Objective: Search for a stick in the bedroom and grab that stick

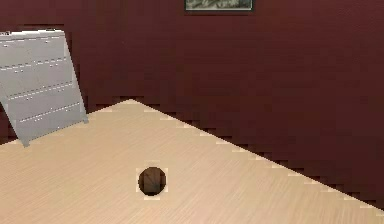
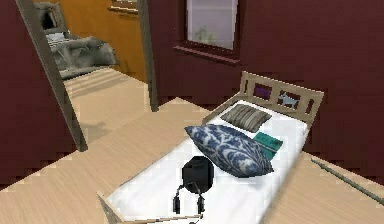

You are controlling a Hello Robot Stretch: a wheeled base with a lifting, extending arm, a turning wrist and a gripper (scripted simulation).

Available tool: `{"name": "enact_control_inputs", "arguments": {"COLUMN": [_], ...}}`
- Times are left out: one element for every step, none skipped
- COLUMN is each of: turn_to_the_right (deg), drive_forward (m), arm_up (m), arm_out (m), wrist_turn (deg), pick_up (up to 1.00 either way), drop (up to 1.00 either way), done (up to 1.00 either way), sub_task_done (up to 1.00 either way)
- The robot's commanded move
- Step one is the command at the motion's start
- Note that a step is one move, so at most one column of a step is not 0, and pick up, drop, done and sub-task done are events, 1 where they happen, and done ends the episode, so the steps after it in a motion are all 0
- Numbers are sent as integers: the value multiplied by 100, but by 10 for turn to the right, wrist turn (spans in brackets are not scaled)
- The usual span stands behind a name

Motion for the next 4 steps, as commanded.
{"name": "enact_control_inputs", "arguments": {"turn_to_the_right": [0, 0, 0, 0], "drive_forward": [0, 0, 0, 0], "arm_up": [50, 2, 0, 0], "arm_out": [0, 0, 32, 0], "wrist_turn": [0, 0, 0, 450], "pick_up": [0, 0, 0, 0], "drop": [0, 0, 0, 0], "done": [0, 0, 0, 0], "sub_task_done": [0, 0, 0, 0]}}
